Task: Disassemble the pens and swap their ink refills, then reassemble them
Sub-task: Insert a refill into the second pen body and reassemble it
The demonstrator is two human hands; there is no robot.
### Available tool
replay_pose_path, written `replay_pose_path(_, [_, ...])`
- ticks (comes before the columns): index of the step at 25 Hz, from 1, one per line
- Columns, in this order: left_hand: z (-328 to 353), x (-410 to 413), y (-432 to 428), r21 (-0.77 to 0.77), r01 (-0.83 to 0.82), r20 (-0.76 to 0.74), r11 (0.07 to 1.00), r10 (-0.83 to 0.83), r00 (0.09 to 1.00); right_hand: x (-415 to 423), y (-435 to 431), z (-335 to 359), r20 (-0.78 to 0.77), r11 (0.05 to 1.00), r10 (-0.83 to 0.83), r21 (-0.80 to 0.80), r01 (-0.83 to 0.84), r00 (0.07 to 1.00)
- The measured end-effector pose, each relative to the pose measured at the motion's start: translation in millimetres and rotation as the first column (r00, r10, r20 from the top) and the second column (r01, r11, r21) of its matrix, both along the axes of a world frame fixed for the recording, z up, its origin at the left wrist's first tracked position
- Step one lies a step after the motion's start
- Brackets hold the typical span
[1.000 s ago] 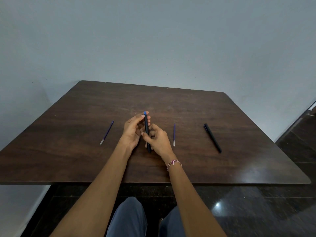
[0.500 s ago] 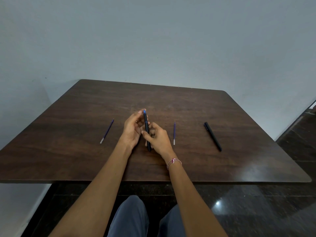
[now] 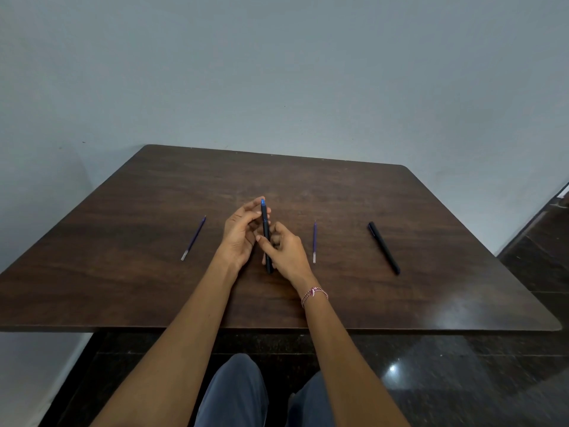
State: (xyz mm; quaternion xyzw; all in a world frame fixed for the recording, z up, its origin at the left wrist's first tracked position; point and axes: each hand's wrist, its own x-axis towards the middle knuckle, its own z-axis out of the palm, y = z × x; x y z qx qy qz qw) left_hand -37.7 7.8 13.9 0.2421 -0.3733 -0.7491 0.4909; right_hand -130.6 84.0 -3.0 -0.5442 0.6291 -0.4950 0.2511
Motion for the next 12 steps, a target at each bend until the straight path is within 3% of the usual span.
replay_pose_path(6, [-2.5,-0.1,-1.5,-0.015,-0.006,0.042,1.000,0.006,0.999,0.0,0.7,2.4,0.101,0.997,0.081,0.000,-0.081,0.992])
replay_pose_path(12, [-3.3,-1.1,-2.2,0.002,-0.057,0.074,0.998,0.057,0.996,-1.8,-0.1,-0.7,0.068,0.998,0.057,-0.017,-0.056,0.996])
